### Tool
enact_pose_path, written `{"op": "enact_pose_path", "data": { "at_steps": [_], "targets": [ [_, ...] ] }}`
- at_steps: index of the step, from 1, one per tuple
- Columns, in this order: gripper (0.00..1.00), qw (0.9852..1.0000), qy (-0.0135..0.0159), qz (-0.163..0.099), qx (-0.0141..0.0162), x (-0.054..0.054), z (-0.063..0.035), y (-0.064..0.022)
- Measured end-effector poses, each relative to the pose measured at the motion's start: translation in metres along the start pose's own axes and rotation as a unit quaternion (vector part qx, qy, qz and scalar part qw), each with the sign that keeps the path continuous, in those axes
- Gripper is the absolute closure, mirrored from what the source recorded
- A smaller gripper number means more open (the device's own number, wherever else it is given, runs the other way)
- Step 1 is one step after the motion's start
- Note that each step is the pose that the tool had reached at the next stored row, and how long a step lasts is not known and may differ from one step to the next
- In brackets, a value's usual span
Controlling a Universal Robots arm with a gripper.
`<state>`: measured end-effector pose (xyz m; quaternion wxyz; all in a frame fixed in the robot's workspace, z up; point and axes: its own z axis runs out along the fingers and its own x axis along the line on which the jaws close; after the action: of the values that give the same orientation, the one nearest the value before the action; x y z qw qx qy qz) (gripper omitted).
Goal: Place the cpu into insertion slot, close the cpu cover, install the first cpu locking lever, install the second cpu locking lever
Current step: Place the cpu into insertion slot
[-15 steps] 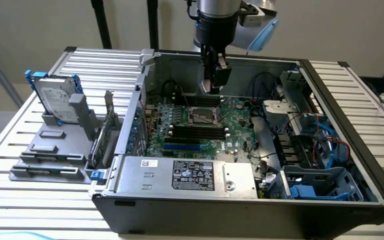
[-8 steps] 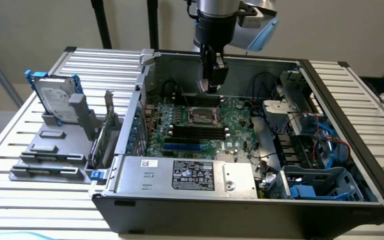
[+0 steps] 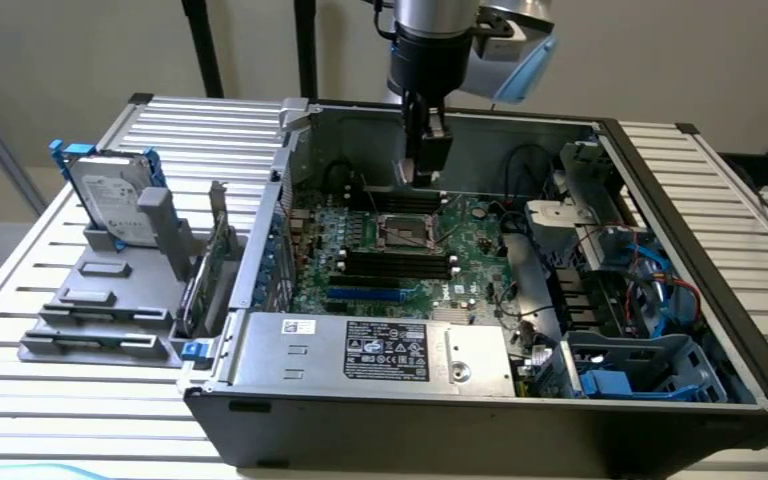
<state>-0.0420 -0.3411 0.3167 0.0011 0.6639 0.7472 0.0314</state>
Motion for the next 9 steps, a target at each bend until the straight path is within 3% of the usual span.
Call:
{"op": "enact_pose_path", "data": {
  "at_steps": [9],
  "targets": [
    [0.45,0.9987,-0.0025,0.052,-0.0015,0.0006,0.0048,-0.0001]
  ]
}}
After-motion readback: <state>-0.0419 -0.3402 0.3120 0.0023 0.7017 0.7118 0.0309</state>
